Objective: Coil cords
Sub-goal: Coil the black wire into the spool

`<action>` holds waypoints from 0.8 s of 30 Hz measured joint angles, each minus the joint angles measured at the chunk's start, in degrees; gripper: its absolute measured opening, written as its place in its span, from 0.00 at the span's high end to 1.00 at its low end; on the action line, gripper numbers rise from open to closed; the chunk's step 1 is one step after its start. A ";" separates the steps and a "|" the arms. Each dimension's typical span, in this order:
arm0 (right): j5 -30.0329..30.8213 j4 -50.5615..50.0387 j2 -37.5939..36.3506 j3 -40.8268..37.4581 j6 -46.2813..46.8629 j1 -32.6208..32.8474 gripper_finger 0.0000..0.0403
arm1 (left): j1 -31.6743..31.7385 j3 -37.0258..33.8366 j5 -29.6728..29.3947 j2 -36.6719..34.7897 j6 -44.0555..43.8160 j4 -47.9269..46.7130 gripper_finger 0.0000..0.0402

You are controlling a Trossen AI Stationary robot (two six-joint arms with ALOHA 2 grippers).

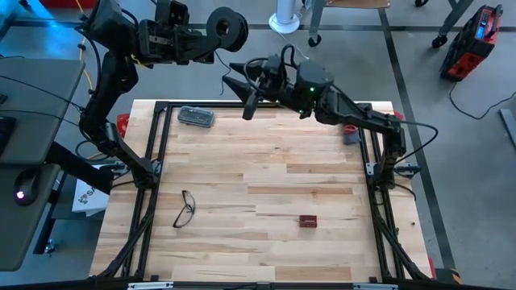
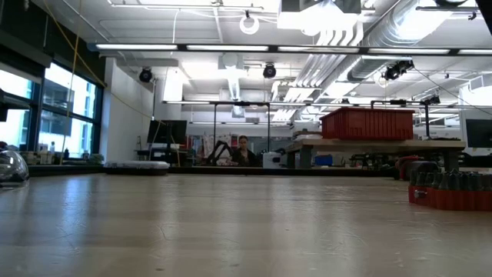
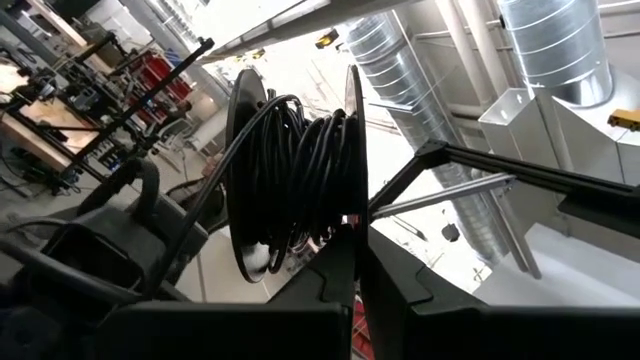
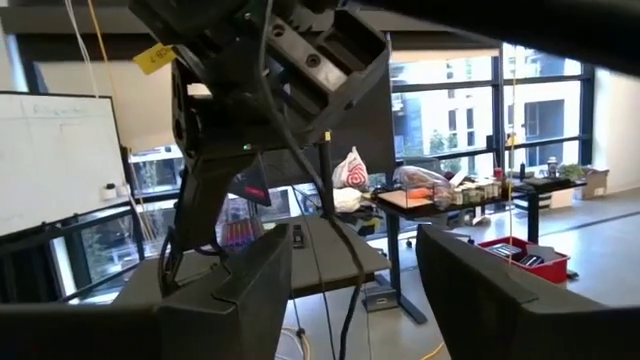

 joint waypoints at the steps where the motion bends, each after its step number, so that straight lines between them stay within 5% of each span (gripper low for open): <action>1: -0.01 0.17 0.00 0.00 -0.10 0.00 0.49 | 0.00 0.00 0.00 0.00 0.00 0.02 0.99; 10: 0.23 1.98 1.97 0.04 -0.14 -0.06 0.69 | 0.00 0.00 0.24 0.00 -0.02 0.00 0.99; 24: 2.32 1.76 1.95 0.26 -1.32 -0.27 0.71 | 0.00 0.00 0.92 0.02 -0.13 0.09 0.99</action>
